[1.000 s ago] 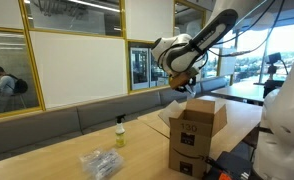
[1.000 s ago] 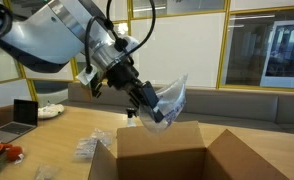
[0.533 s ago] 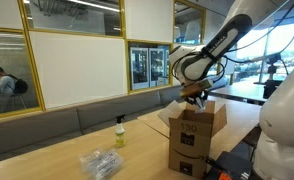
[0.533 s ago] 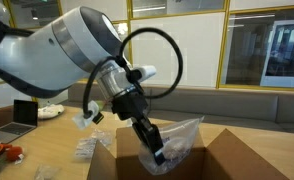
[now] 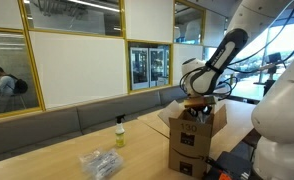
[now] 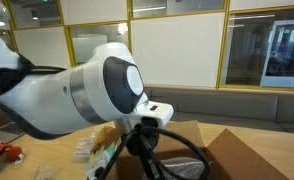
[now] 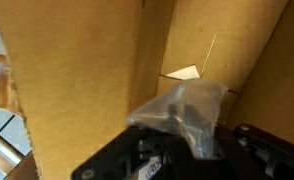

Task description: Place the clear plastics and spray bottles inside the brown box

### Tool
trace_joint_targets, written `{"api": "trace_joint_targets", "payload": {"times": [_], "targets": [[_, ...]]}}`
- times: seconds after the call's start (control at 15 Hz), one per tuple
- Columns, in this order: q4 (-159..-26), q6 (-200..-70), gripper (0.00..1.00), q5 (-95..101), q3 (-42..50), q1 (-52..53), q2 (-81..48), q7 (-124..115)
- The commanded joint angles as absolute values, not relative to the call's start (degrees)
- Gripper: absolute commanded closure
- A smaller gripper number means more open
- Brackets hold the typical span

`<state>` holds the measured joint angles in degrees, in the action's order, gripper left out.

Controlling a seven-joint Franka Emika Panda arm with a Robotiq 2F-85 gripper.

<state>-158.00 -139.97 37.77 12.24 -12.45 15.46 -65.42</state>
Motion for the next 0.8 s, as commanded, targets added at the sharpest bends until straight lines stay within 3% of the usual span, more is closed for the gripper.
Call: {"api": "trace_joint_targets", "payload": {"times": [0.0,0.07,0.2,0.27,0.73], "targets": [[-157.6,-147.4,0.86,35.2,11.6,-15.1,9.1,-64.6],[-157.3,-148.4,0.60,34.9,11.5,-15.4,7.3,-64.8],[-156.6,-150.4,0.60,34.7,11.7,-15.7,3.8,-65.0],[-156.3,-151.1,0.54,34.7,11.8,-15.8,2.4,-65.0],[-153.3,-148.8,0.01,36.4,12.5,-13.9,-1.0,-67.0]]}}
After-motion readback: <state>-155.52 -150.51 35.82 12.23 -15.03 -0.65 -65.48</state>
